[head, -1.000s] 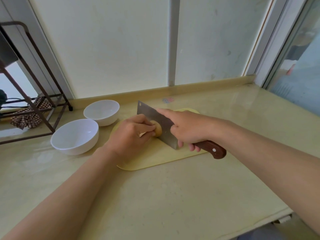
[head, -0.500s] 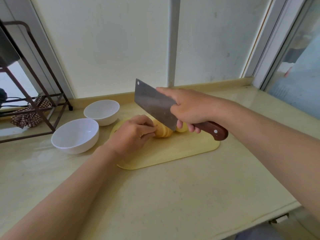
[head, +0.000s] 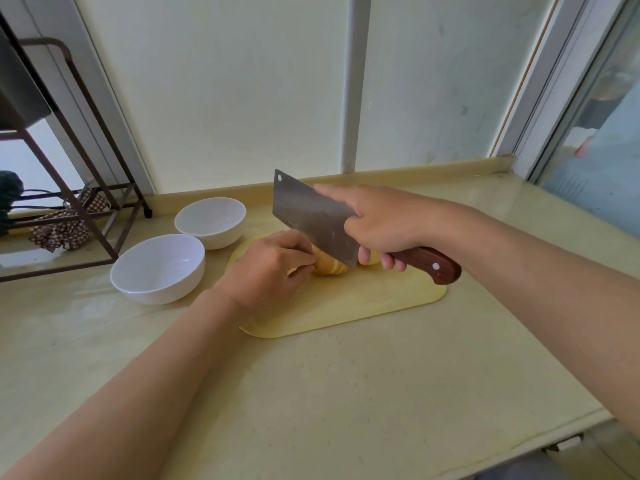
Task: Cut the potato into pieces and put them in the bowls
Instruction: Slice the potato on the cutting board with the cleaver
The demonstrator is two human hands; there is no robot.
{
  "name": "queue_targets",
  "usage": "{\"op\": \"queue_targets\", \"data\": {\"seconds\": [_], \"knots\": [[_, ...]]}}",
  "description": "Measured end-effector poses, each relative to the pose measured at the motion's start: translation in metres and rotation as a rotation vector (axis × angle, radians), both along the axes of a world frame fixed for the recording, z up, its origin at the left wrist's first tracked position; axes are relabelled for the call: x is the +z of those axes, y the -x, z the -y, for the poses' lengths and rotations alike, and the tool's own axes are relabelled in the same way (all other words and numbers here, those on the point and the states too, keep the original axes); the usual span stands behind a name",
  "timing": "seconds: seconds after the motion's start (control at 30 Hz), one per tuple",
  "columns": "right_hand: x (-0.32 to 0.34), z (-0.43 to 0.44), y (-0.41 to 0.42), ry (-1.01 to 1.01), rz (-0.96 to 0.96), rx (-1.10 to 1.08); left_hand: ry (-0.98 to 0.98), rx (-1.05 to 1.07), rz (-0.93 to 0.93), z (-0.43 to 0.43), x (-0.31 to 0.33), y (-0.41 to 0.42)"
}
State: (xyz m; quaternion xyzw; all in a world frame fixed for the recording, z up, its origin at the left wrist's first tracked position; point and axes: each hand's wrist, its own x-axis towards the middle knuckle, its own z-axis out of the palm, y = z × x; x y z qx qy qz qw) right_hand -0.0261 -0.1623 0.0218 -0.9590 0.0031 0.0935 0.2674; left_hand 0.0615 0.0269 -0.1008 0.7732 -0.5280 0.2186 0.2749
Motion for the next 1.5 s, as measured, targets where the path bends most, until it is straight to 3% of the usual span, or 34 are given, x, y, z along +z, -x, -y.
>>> {"op": "queue_targets", "data": {"seconds": [1.07,1.5], "knots": [[-0.001,-0.0049,-0.0038,0.074,-0.019,0.041,-0.001,0.033,0.044,-0.0013,-0.0002,0.0004],[-0.0058,-0.0001,0.0015,0.007,-0.029,-0.002,0.008,0.021,0.041,-0.0012,0.0004,0.0026]]}}
